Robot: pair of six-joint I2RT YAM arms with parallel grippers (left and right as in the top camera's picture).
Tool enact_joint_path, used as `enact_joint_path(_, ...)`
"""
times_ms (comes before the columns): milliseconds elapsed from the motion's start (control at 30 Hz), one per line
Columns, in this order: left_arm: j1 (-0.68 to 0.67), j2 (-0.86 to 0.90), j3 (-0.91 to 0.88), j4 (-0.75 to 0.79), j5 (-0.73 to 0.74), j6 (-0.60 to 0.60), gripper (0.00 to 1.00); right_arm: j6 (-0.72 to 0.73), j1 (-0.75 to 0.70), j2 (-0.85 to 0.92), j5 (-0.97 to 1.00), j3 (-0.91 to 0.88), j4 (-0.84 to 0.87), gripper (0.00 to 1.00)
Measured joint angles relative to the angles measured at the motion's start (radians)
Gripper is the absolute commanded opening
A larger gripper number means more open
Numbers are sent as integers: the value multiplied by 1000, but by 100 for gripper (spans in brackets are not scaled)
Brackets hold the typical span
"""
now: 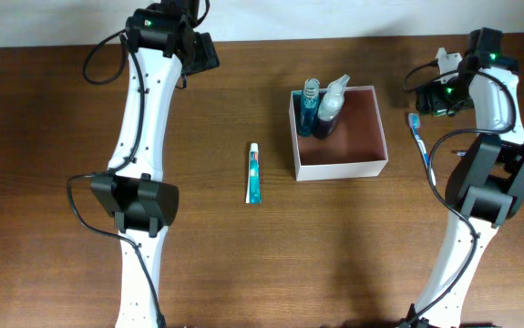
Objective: Pack container
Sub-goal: 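Lower and close the right gripper on the soap box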
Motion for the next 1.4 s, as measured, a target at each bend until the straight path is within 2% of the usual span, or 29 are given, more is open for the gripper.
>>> enact_joint_path(867, 0, 0, 0, 0, 0, 0, 99, -39, -1, 45, -11, -5, 100, 100)
enact_joint_path(1000, 0, 0, 0, 0, 0, 0, 99, -40, -1, 46, -11, -5, 116, 87)
enact_joint_path(1067, 0, 0, 0, 0, 0, 0, 99, -44, -1, 48, -11, -5, 128, 76)
enact_joint_path(1267, 0, 0, 0, 0, 0, 0, 99, -50, -1, 50, -6, -5, 130, 68)
enact_joint_path(1400, 0, 0, 0, 0, 0, 0, 99, -53, -1, 50, -6, -5, 118, 51)
